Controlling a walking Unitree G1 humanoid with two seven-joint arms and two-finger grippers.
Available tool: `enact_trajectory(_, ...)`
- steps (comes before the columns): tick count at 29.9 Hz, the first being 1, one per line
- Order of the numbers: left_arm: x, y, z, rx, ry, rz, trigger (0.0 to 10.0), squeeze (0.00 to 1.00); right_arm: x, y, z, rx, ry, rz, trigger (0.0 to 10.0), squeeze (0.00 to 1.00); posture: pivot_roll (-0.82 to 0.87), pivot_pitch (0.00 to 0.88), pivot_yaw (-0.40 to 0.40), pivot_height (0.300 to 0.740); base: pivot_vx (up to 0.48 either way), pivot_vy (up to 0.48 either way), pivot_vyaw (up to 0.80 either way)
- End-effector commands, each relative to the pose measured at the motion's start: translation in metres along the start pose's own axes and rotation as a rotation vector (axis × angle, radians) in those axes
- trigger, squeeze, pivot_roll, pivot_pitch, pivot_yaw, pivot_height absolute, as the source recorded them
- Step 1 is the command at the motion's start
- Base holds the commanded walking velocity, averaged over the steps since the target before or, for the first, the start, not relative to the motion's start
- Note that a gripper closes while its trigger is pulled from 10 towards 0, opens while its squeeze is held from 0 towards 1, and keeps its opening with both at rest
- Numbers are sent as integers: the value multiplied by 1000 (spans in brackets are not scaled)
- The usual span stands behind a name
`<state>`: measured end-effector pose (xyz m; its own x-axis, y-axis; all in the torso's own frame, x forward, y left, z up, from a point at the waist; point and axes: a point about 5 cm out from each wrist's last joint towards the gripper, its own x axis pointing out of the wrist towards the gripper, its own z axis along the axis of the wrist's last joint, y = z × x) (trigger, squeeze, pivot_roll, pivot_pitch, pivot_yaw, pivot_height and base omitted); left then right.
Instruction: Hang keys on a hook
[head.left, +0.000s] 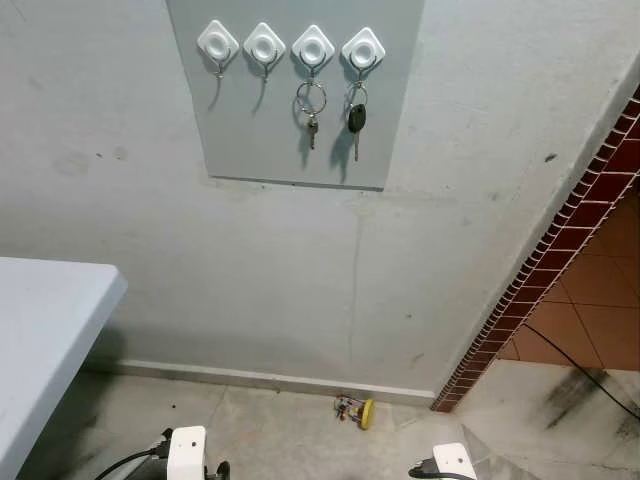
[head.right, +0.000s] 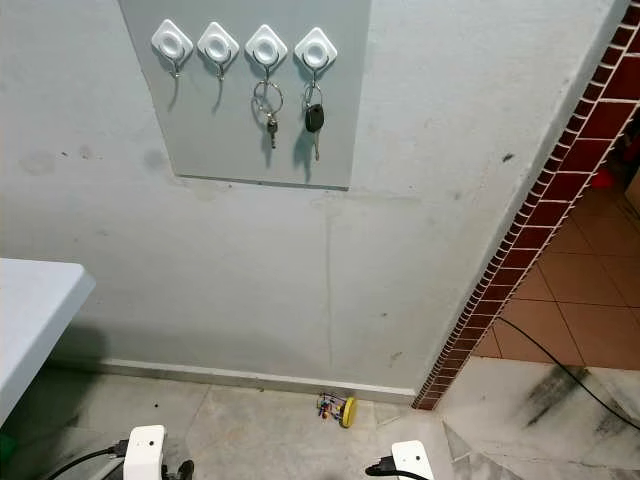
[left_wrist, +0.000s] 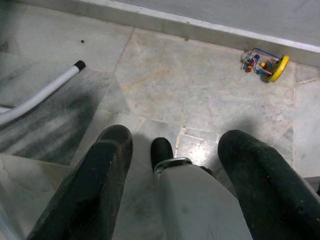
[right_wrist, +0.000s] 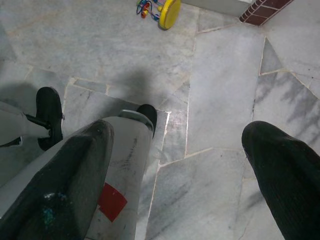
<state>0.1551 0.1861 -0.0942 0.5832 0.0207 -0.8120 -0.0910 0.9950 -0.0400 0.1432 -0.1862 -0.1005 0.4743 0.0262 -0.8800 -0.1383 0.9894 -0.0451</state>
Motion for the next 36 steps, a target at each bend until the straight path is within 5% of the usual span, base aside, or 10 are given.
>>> enact_trajectory(1, -2, 5, -5, 0, 19, 15, 10000, 0, -1, 0, -7, 0, 28, 2, 10000, 0, -115, 0, 5, 740, 0, 0, 0)
enact_trajectory(16, -1, 4, -5, 43, 23, 3, 10000, 0, -2, 1, -12, -23, 43, 12, 10000, 0, -110, 0, 0, 740, 0, 0, 0)
enact_trajectory(36, -2, 5, -5, 67, 29, -3, 10000, 0, -4, -2, -22, -36, 75, 12, 10000, 0, -109, 0, 0, 740, 0, 0, 787)
